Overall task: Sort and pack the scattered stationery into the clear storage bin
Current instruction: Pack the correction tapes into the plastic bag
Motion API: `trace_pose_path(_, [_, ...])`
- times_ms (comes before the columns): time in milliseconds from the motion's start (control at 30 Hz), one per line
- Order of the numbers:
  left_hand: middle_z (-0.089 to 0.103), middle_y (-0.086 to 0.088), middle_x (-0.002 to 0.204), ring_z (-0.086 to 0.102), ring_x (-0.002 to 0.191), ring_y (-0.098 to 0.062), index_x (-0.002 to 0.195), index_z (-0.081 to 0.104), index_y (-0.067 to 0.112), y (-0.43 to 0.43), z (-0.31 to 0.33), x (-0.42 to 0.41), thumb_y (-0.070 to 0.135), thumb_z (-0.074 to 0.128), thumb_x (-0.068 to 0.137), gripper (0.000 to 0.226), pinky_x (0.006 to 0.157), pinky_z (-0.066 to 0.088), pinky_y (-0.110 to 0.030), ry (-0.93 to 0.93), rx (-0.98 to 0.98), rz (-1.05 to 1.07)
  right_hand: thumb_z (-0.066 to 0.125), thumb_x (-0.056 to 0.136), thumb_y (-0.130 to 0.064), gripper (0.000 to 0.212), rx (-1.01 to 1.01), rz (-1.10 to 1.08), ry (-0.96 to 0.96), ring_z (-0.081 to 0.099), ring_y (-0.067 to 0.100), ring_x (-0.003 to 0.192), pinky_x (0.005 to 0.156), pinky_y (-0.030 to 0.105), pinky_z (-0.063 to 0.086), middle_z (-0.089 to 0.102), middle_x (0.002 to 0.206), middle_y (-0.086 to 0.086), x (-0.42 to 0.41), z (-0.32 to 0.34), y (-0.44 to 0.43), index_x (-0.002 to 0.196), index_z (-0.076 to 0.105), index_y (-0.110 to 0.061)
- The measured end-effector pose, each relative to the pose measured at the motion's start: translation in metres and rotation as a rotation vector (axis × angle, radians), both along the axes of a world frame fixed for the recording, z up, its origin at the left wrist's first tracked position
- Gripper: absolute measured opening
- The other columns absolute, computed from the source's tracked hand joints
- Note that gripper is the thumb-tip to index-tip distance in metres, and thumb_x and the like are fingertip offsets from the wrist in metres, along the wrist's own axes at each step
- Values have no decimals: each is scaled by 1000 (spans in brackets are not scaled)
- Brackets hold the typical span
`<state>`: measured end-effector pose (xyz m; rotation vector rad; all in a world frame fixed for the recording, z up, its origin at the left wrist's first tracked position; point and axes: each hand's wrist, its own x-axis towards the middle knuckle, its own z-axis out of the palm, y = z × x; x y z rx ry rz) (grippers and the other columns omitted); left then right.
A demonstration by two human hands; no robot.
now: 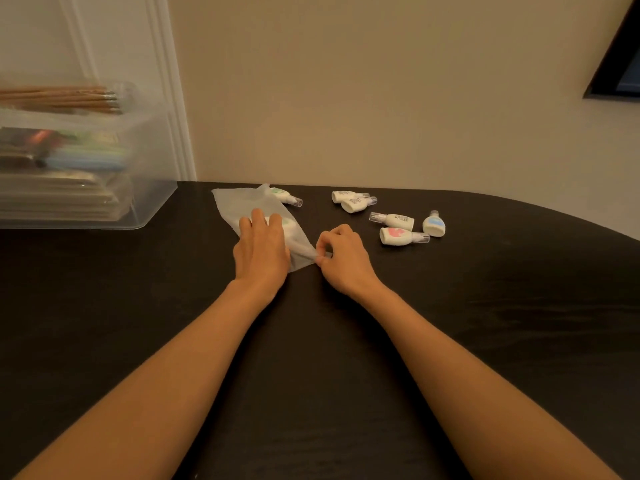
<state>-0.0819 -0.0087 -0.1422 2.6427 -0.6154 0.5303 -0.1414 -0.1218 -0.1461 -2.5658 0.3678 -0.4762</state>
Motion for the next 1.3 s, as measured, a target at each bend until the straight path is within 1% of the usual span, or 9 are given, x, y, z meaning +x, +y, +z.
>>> trace_pose_path(167, [39,-12,124,38,113,-28,112,49,5,-14,-1,8,10,55,90,24,72,38,-29,29,-43,27,56,89,-16,5,54,2,-80,42,16,110,86,27,36,48,117,1,-3,3,-12,87,61,-15])
trace_pose_path(267, [40,-11,120,38,111,-26,112,49,7,-14,-4,12,8,53,89,24,70,39,-28,23,-61,4,51,87,-17,22,-69,-241,-220,44,21,118,102,35,34,53,123,6,-6,7,-40,104,65,-14])
trace_pose_path(433, [43,-9,120,40,113,-24,111,53,6,-12,-4,12,2,57,85,27,78,43,-31,67,-135,-39,49,90,-15,41,-94,-581,65,34,29,132,115,50,9,48,132,11,-15,1,-80,131,52,-20])
trace_pose_path(567, [46,-7,122,41,116,-21,115,56,8,-7,-3,11,0,56,85,31,79,38,-27,105,-238,-66,49,94,-12,39,-133,-411,16,47,29,118,102,42,38,49,131,13,-17,2,-74,133,50,-17])
trace_pose_path(700, [45,-4,119,42,113,-18,104,56,10,1,-3,8,4,58,85,21,76,34,-24,144,-355,-59,57,92,-17,34,30,-174,-275,56,20,109,95,36,46,59,122,9,-25,4,-48,126,56,-12])
trace_pose_path(800, [42,-5,120,42,113,-20,103,54,11,8,-2,1,11,61,85,19,76,33,-25,180,-400,-29,60,88,-13,26,-189,63,-522,64,24,85,73,40,55,65,102,13,-32,4,-19,111,61,-4])
trace_pose_path(933, [45,-6,114,47,99,-19,101,54,10,15,0,-4,14,61,87,16,75,35,-25,206,-480,-36,58,80,-16,21,-486,288,-487,59,25,54,44,35,50,64,79,12,-26,-1,8,95,63,-2])
trace_pose_path(1100, [51,-3,98,48,83,-11,88,56,10,20,-1,-4,8,55,89,3,69,36,-22,169,-577,-37,72,69,0,14,-520,312,-423,56,24,49,43,26,40,63,69,13,-14,-1,20,77,61,-2])
trace_pose_path(1300, [52,-6,91,46,76,-14,82,54,9,19,0,-1,15,50,93,13,55,30,-16,116,-527,-54,68,71,7,19,-565,255,-352,60,30,66,56,30,44,64,83,16,-10,3,24,88,63,1])
